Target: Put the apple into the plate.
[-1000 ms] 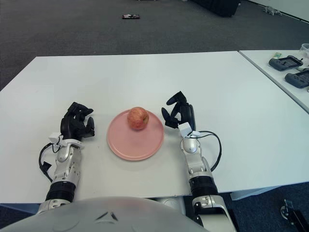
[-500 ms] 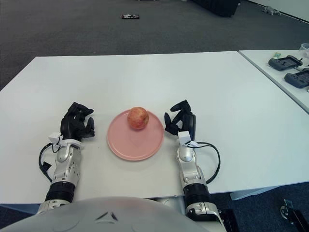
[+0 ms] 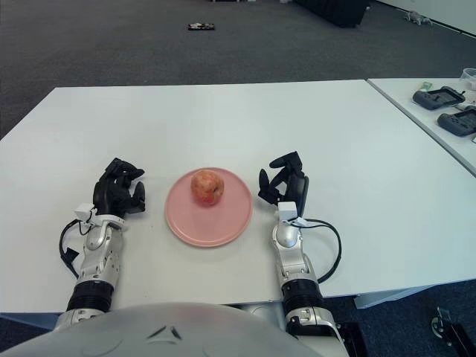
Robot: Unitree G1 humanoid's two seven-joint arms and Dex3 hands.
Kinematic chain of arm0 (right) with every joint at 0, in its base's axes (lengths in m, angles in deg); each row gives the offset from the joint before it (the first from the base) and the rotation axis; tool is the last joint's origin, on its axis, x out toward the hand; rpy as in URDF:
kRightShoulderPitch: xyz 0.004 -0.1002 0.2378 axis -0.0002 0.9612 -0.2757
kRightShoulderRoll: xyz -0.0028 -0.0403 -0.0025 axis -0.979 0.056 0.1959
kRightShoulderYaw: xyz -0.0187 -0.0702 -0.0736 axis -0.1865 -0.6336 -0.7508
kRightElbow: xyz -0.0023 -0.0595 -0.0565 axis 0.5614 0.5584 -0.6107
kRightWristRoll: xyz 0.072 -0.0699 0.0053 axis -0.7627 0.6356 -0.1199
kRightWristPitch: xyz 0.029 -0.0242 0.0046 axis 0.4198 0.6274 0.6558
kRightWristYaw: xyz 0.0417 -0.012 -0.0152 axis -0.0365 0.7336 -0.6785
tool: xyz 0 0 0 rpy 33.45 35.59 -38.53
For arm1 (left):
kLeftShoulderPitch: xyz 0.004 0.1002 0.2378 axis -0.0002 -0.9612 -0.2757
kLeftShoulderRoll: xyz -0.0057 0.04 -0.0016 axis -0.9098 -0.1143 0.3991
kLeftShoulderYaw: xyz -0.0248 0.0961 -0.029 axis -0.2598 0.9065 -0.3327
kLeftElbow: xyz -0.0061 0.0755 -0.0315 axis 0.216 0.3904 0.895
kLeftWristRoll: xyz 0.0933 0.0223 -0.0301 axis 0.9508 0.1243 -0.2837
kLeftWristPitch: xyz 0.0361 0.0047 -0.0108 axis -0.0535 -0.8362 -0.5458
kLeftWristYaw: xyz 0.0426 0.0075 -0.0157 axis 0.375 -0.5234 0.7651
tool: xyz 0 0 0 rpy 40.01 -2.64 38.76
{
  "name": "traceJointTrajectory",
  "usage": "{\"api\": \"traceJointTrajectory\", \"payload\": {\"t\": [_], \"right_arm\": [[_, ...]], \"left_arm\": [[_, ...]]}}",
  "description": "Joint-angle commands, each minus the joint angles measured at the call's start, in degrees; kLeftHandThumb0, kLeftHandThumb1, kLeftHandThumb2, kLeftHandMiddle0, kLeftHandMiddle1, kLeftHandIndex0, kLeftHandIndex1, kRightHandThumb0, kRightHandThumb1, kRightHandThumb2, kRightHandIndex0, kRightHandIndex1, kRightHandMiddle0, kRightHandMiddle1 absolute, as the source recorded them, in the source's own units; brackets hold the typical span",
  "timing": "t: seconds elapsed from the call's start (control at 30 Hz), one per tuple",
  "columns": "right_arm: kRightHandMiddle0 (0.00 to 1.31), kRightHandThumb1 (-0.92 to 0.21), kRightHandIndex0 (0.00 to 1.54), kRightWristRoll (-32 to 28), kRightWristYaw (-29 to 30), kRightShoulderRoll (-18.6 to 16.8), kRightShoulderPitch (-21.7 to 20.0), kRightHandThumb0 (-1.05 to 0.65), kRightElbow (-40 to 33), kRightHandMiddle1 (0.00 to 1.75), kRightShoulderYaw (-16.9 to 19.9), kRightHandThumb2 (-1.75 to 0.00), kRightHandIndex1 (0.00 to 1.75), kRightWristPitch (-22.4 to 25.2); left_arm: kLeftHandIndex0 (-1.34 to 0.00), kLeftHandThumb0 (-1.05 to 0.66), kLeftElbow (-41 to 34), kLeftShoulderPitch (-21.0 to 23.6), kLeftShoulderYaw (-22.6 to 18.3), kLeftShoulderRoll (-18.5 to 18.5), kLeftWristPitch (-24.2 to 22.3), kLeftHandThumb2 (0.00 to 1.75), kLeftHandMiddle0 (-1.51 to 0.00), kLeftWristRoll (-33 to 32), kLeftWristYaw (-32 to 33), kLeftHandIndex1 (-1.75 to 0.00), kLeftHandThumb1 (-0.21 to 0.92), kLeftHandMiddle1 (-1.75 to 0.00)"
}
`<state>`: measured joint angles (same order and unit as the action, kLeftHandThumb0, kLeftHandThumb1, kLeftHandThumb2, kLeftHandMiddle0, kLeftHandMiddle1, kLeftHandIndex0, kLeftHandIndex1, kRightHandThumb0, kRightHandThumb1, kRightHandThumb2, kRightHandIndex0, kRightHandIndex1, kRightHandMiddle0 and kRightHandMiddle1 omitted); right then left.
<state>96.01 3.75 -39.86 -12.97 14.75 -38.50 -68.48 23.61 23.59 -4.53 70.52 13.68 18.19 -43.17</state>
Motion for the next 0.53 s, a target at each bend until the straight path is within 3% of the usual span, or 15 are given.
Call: {"api": "traceJointTrajectory", "payload": {"t": [0.0, 0.3, 0.5], "right_arm": [[0.47, -0.49, 0.94, 0.80, 0.29, -0.11, 1.92, -0.42, 2.14, 1.75, -0.46, -1.10, 1.75, -1.12], [0.49, -0.47, 0.98, 1.77, -0.06, 0.82, 2.36, -0.43, 1.16, 1.75, -1.32, -1.13, 1.75, -1.04], [0.51, -0.45, 1.01, 2.41, -1.36, 1.57, 3.22, -0.44, -0.90, 1.75, -2.02, -1.16, 1.75, 1.53]], "left_arm": [[-0.71, -0.01, 1.73, -2.43, -0.46, -0.27, -2.45, 1.75, -0.94, -0.19, -0.12, -1.65, -0.08, -1.75], [-0.72, -0.01, 1.60, -2.45, -0.66, -0.14, -2.63, 1.75, -0.94, -0.73, -0.25, -1.64, -0.09, -1.75], [-0.71, -0.01, 1.72, -2.50, -0.68, -0.03, -2.38, 1.75, -0.94, -1.02, -0.52, -1.65, -0.08, -1.75]]}}
